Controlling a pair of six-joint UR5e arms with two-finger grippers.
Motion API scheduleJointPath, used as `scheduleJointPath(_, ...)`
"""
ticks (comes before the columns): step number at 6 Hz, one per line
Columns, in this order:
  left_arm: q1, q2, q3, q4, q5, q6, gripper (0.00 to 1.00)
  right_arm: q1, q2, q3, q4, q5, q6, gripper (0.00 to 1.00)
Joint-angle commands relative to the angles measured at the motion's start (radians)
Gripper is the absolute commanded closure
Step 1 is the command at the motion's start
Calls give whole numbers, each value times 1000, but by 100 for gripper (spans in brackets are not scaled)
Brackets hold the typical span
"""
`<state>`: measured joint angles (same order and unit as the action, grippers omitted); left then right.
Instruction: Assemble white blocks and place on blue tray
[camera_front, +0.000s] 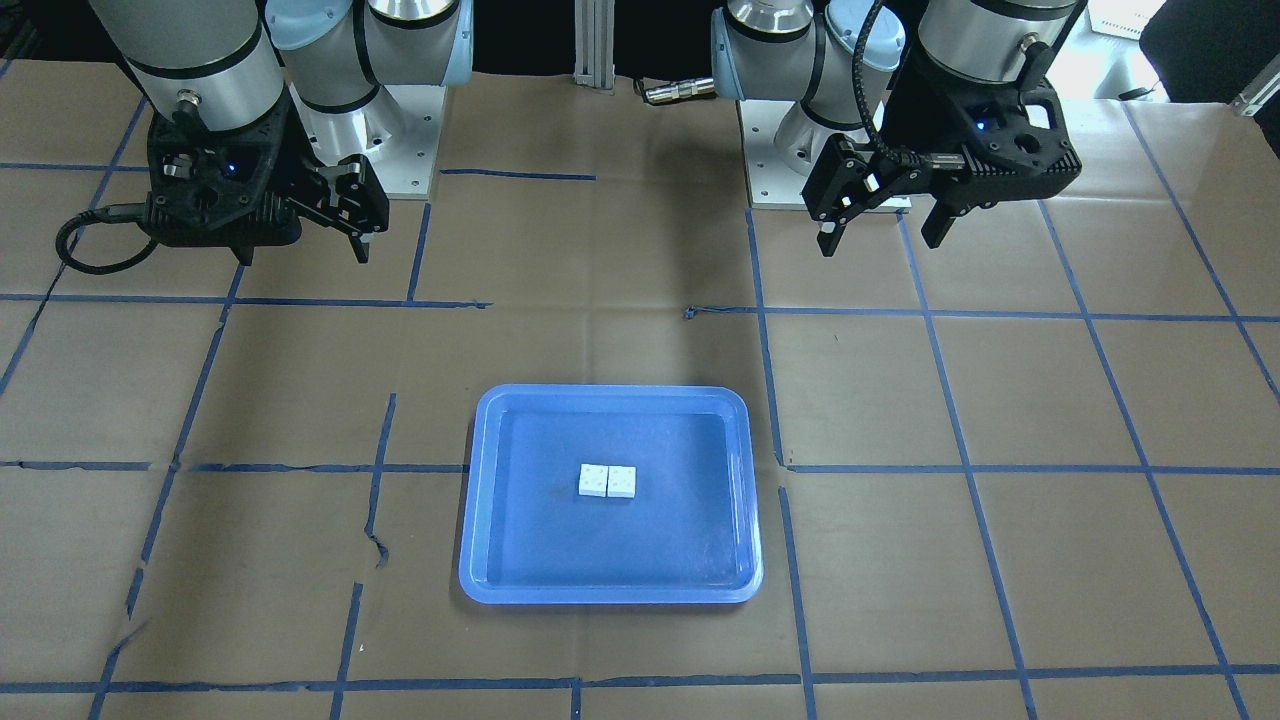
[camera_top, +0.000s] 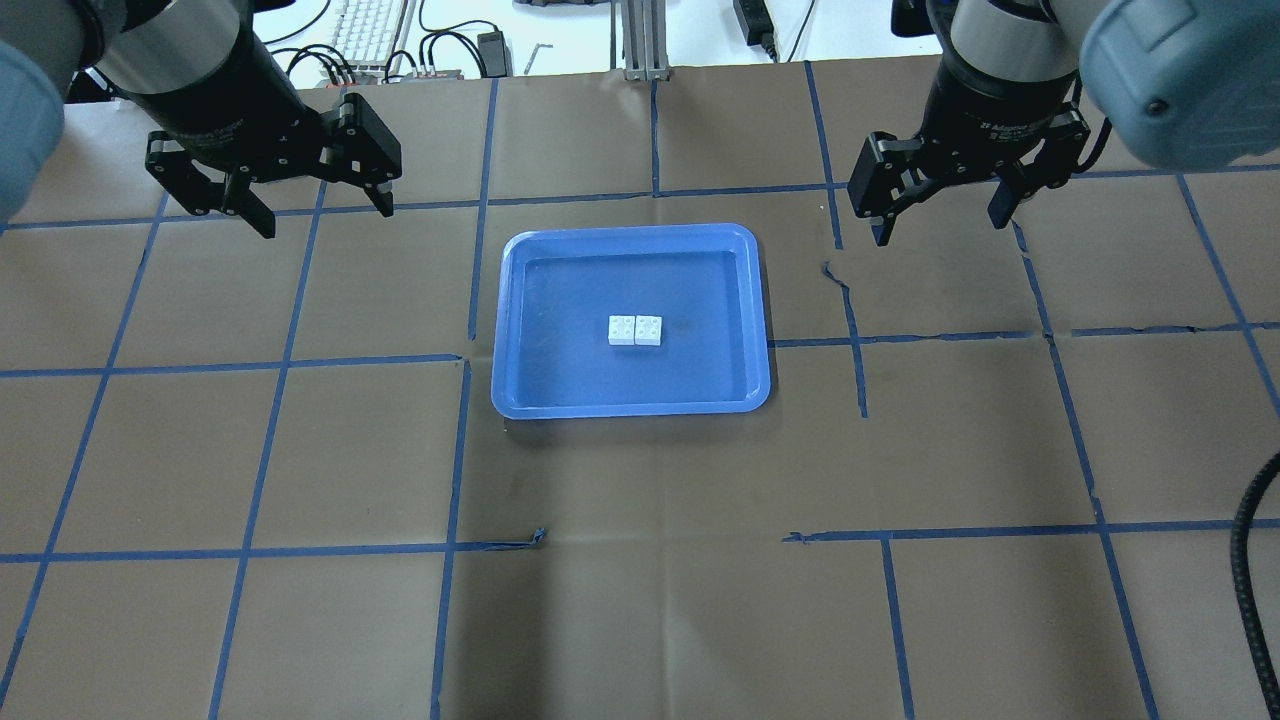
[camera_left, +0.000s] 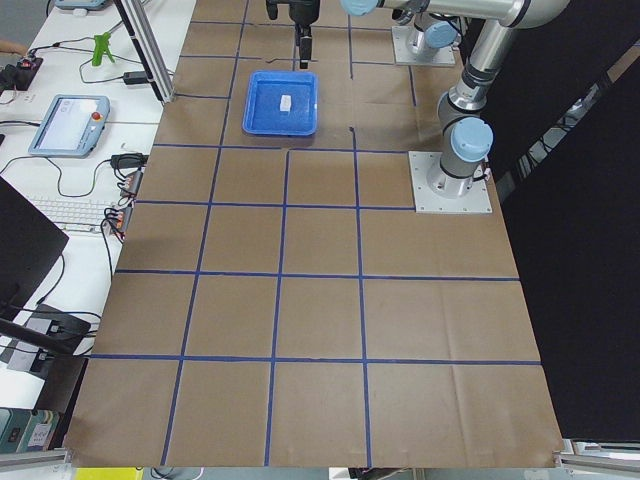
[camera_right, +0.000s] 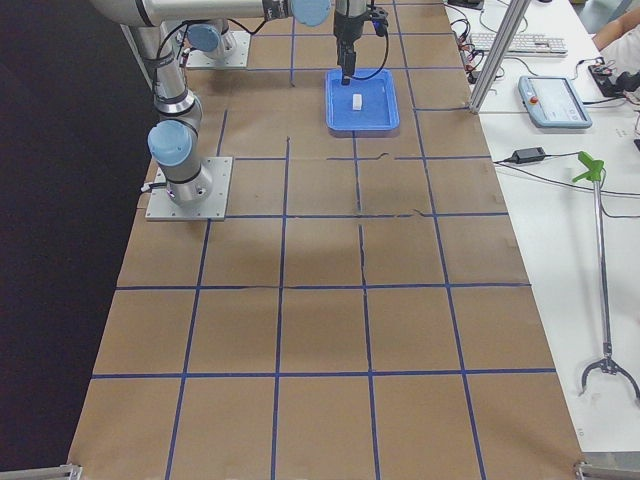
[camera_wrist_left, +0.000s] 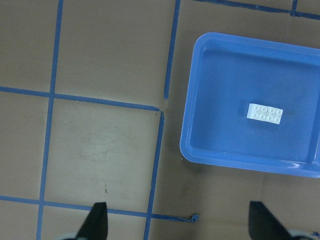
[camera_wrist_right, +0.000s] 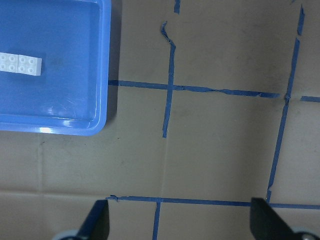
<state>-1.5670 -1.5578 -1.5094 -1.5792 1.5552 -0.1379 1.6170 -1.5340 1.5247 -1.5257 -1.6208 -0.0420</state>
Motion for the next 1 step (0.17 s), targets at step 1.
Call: scheduleJointPath(1, 1, -13, 11, -4, 2, 14, 1, 0, 0, 0, -1, -1, 4, 0)
